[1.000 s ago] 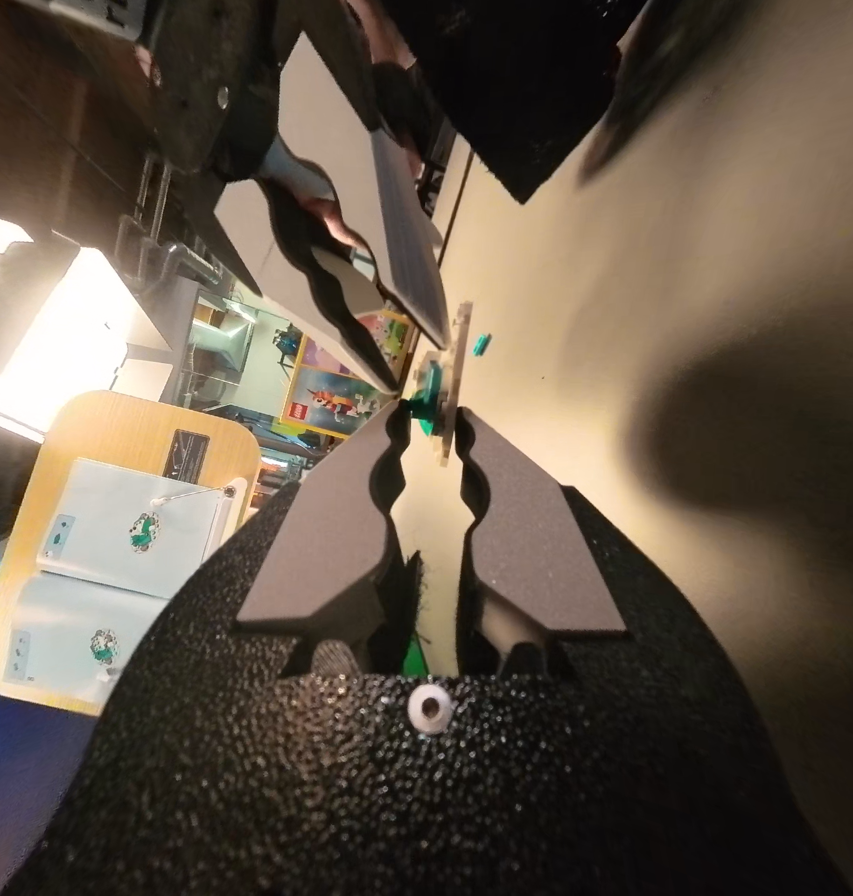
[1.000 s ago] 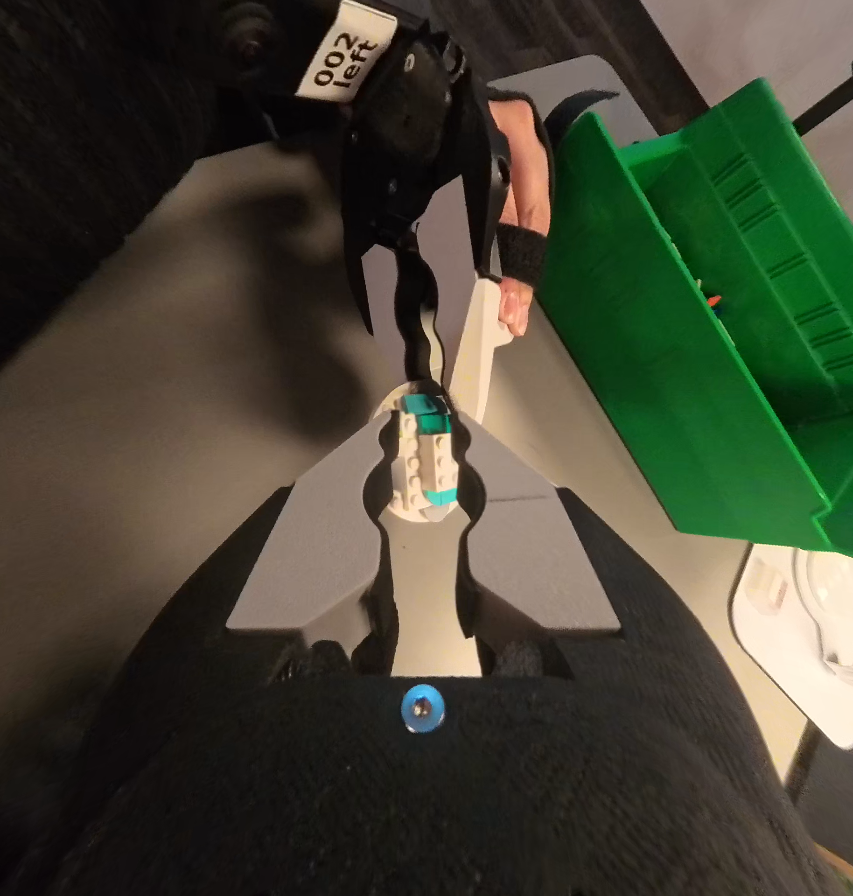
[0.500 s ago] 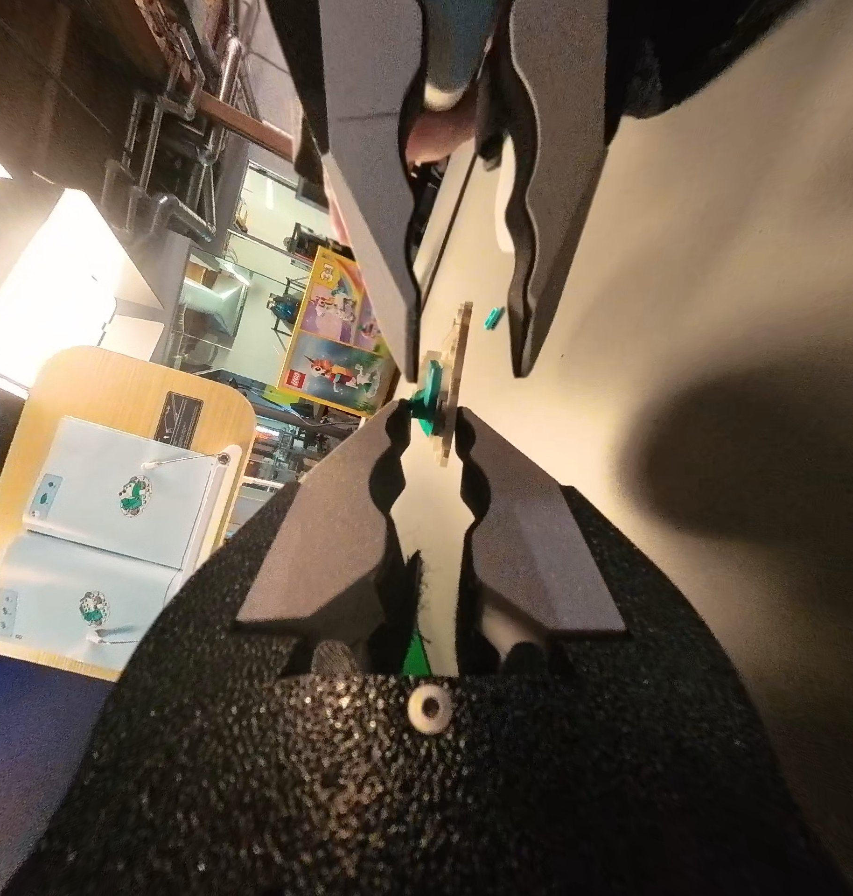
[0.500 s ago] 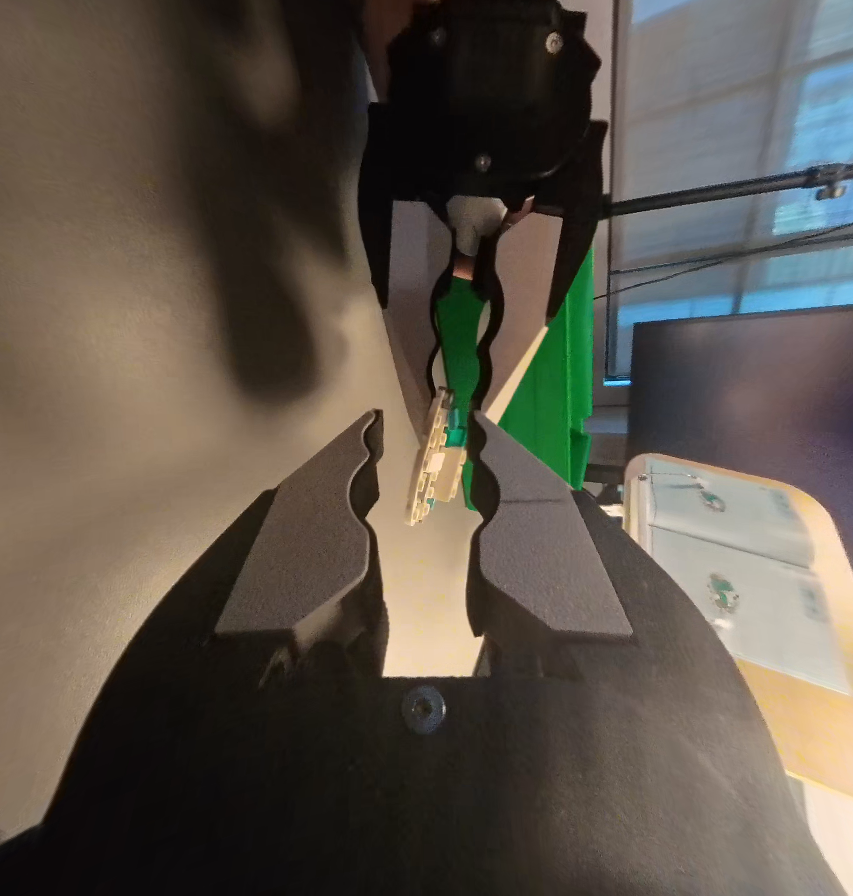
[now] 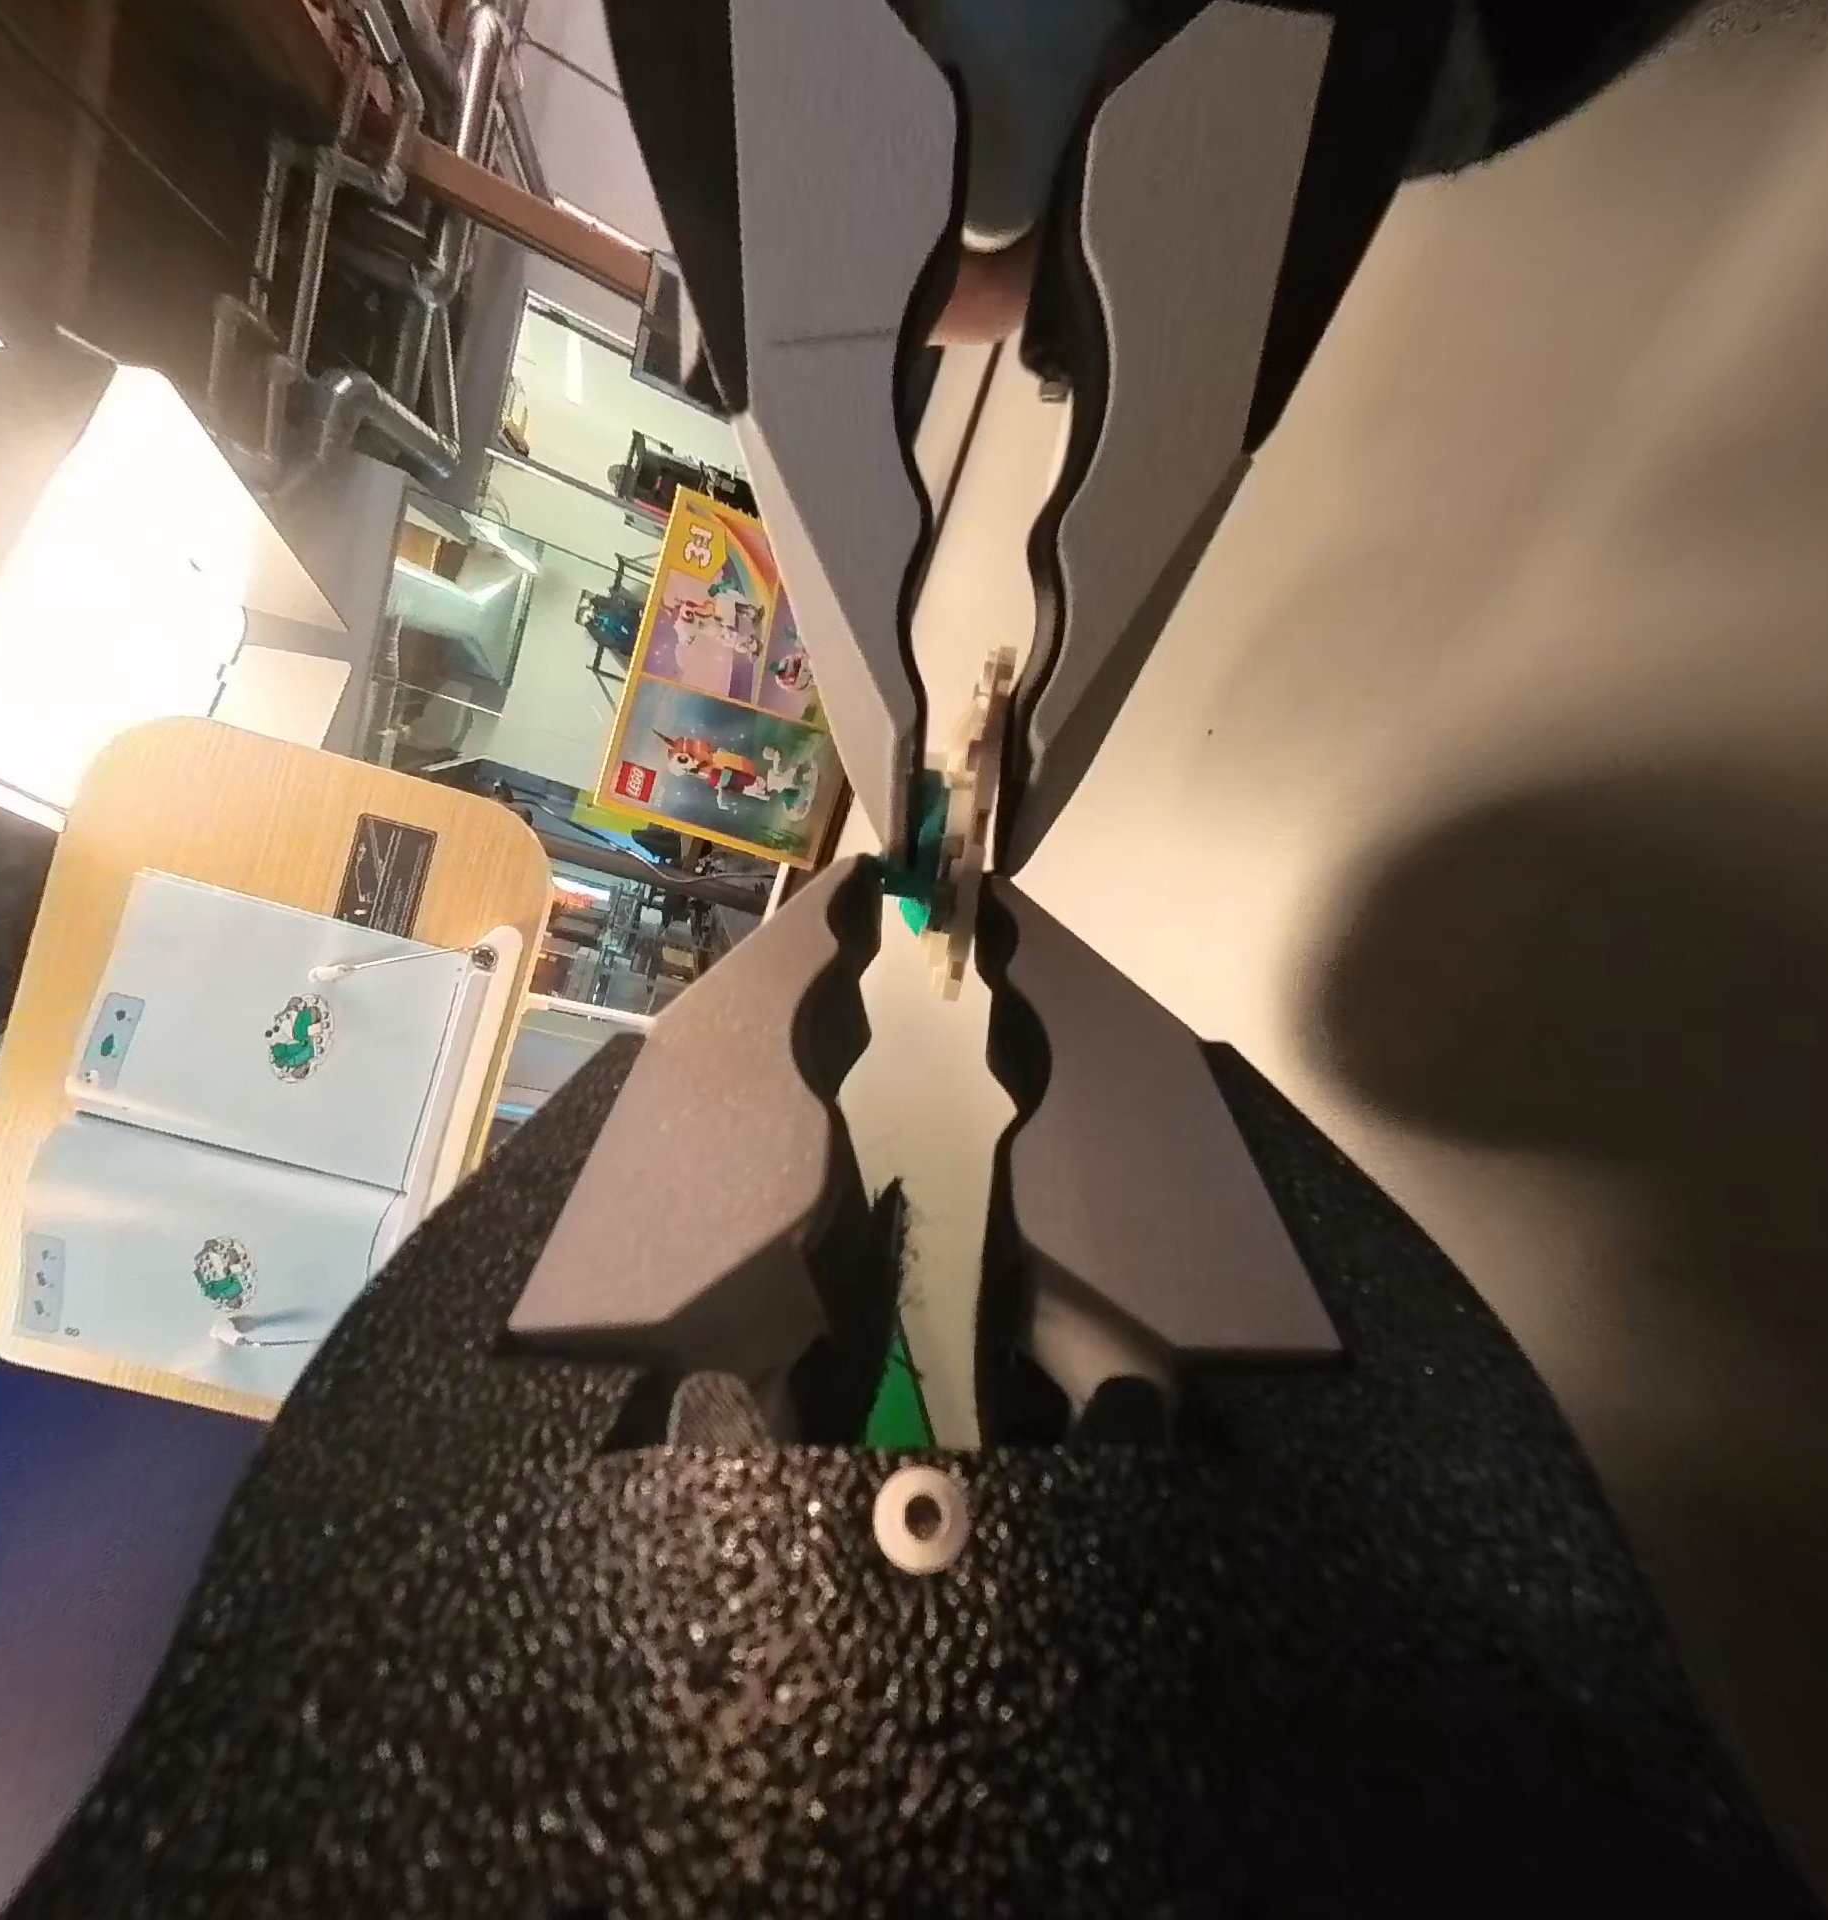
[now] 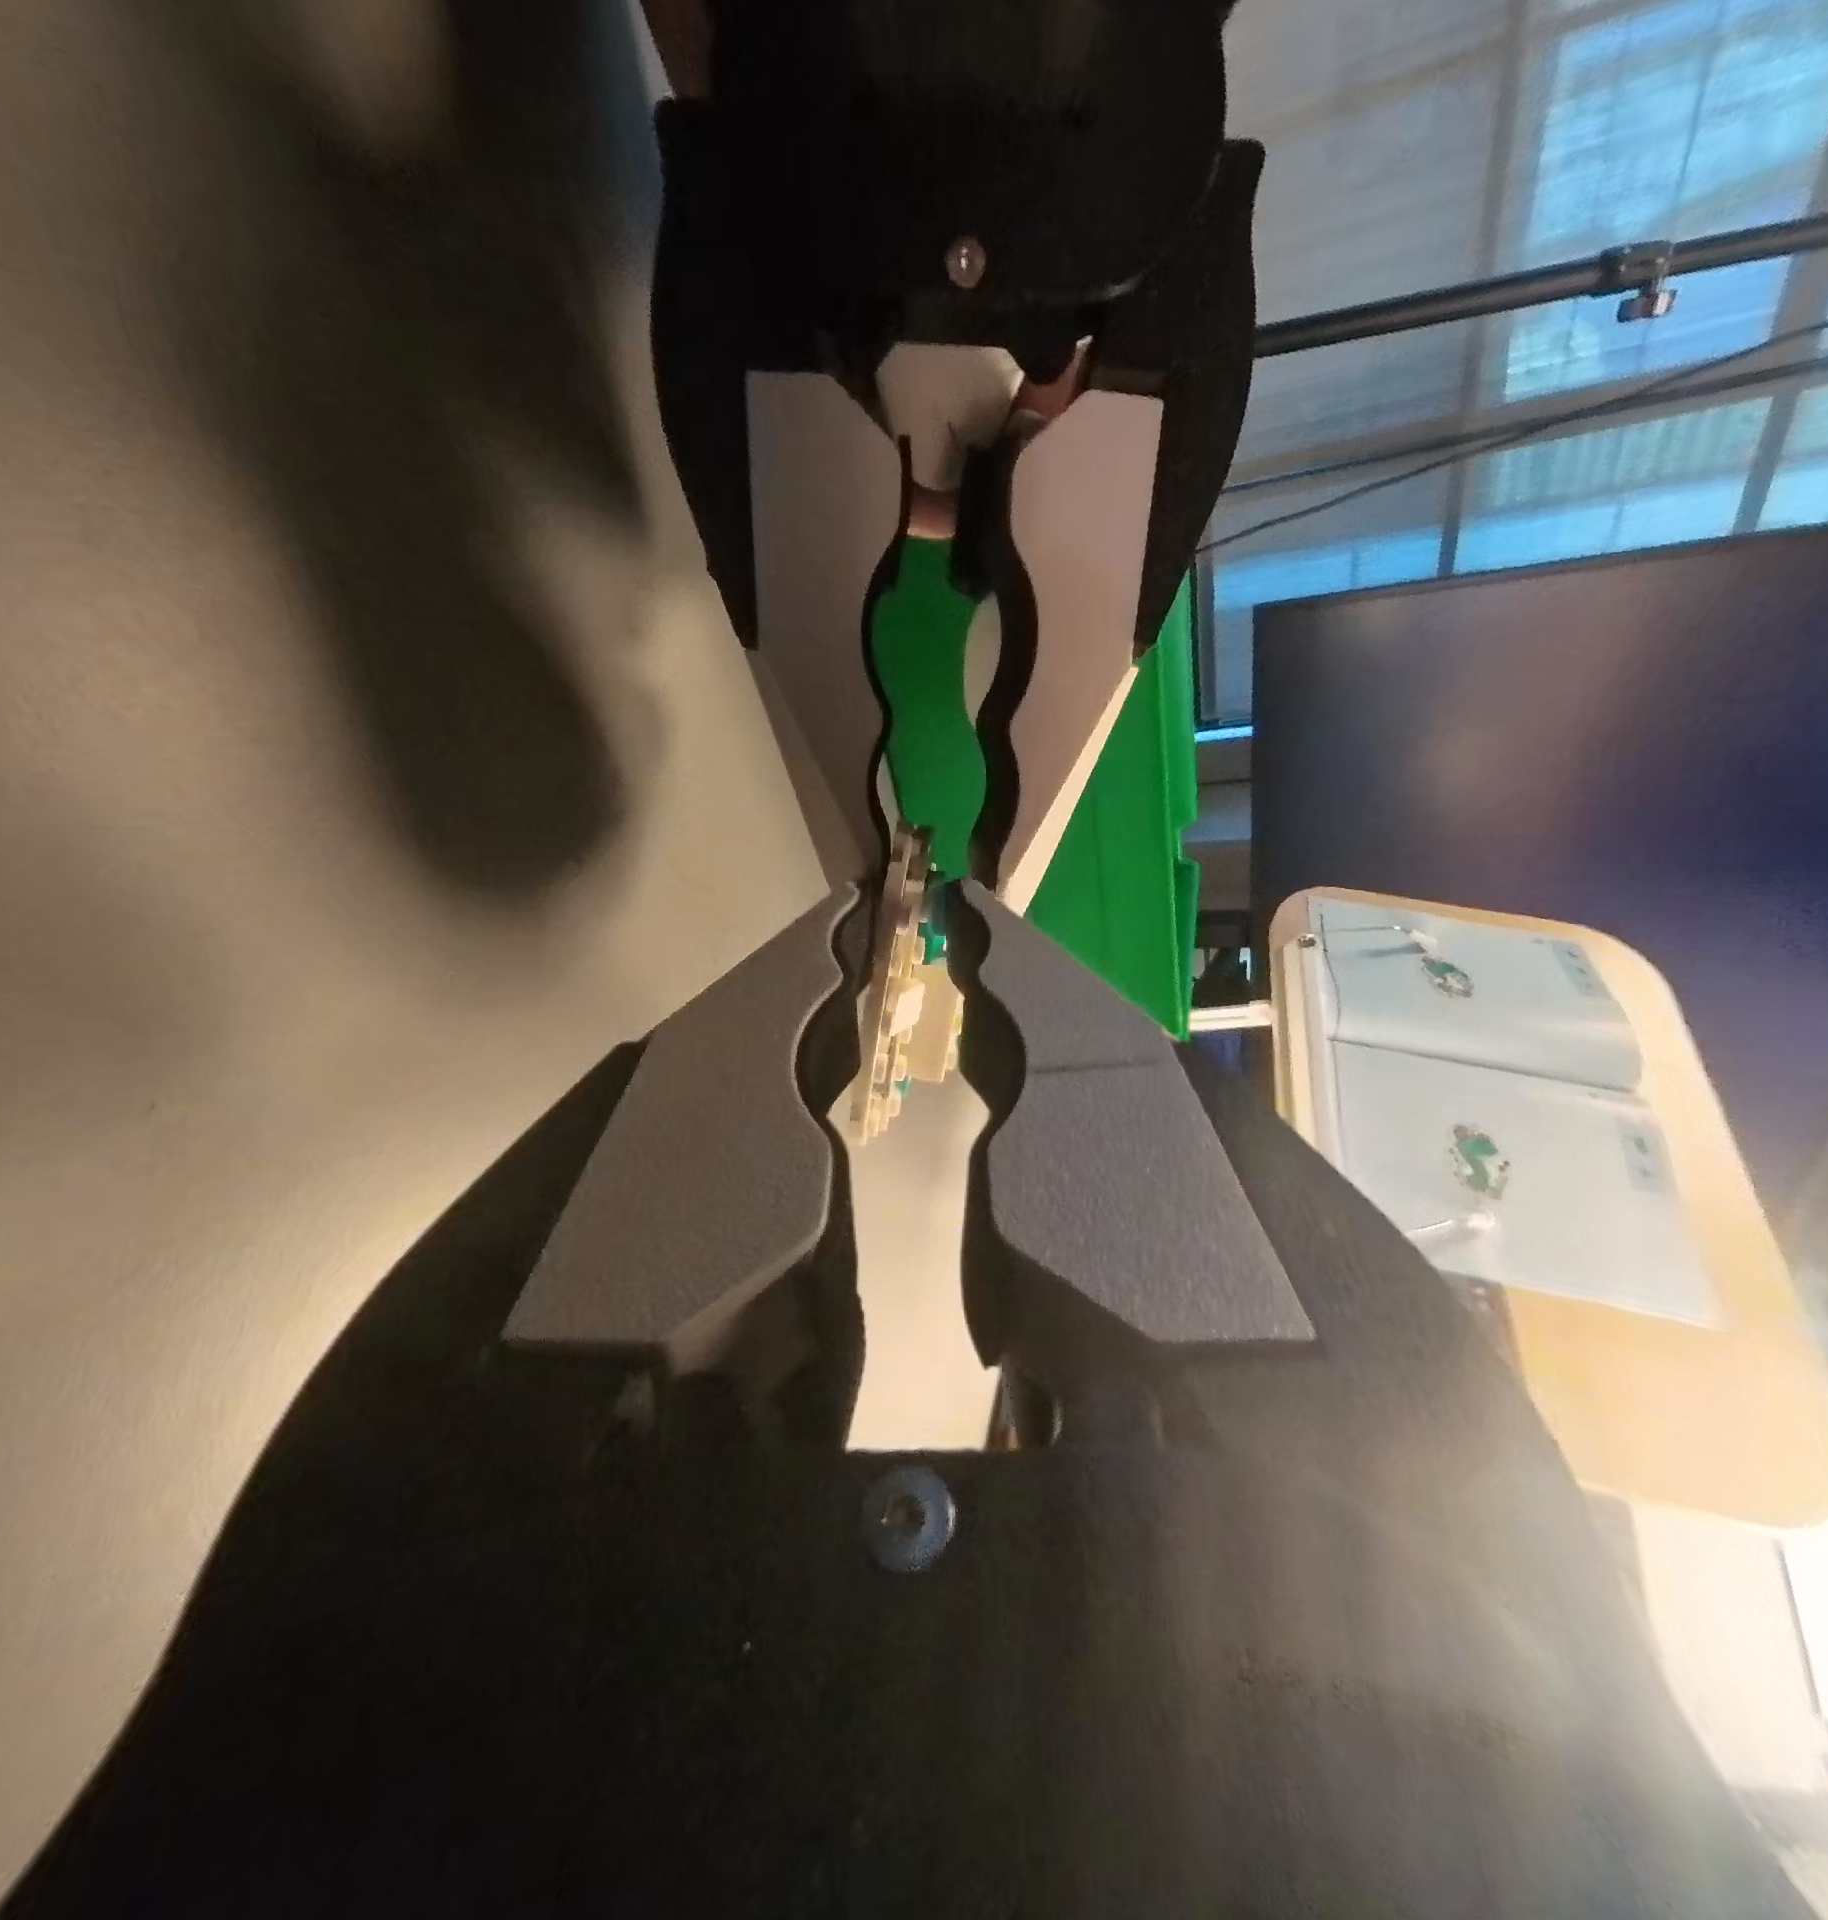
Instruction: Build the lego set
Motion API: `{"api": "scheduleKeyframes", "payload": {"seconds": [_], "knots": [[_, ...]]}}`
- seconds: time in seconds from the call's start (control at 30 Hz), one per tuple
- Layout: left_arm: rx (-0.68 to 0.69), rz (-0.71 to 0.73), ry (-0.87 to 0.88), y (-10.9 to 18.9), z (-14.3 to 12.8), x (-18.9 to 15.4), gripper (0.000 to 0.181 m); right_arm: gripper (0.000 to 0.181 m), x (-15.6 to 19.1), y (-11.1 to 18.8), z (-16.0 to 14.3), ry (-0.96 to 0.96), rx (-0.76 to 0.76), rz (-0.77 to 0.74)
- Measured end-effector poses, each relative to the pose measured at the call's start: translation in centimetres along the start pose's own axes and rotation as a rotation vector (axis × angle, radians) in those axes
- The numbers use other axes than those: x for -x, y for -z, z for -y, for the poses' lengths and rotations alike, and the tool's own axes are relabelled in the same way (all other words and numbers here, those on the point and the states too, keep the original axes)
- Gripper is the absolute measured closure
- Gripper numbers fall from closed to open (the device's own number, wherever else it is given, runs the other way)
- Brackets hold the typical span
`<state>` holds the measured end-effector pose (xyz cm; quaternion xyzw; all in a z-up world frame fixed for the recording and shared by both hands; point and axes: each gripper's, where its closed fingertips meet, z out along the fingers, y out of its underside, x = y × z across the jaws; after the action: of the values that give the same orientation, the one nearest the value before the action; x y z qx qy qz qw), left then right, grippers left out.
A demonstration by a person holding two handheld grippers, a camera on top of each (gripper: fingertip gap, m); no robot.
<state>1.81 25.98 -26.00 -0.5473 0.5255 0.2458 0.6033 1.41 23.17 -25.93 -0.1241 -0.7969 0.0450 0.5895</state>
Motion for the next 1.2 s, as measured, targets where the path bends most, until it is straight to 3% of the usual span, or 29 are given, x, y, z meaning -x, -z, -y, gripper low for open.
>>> {"api": "scheduleKeyframes", "payload": {"seconds": [0.37, 0.53, 0.63, 0.87, 1.1, 1.2], "knots": [[0.023, -0.027, -0.02, -0.2, -0.2, -0.8, 0.166, 0.175, 0.7, 0.0, -0.2, -0.023, 0.027, 0.043], [0.025, -0.024, 0.023, -0.3, -0.4, -0.5, 0.166, 0.172, 0.4, 0.0, -0.4, -0.161, -0.046, -0.012], [0.033, -0.027, 0.013, -0.3, -0.8, -0.7, 0.166, 0.142, 0.7, 0.5, -1.5, -0.213, -0.022, -0.014], [0.015, -0.026, 0.004, -0.2, -0.4, -0.9, 0.166, 0.174, 1.0, 1.7, -1.8, -0.082, 0.025, -0.109], [-0.018, -0.025, 0.011, 0.0, 0.2, -1.0, 0.166, 0.174, 1.0, 2.2, -2.4, -0.132, 0.023, -0.108], [0.01, 0.0, -0.039, 0.1, -0.4, -0.8, 0.166, 0.165, 0.7, 3.2, -2.2, -0.221, -0.067, -0.093]]}}
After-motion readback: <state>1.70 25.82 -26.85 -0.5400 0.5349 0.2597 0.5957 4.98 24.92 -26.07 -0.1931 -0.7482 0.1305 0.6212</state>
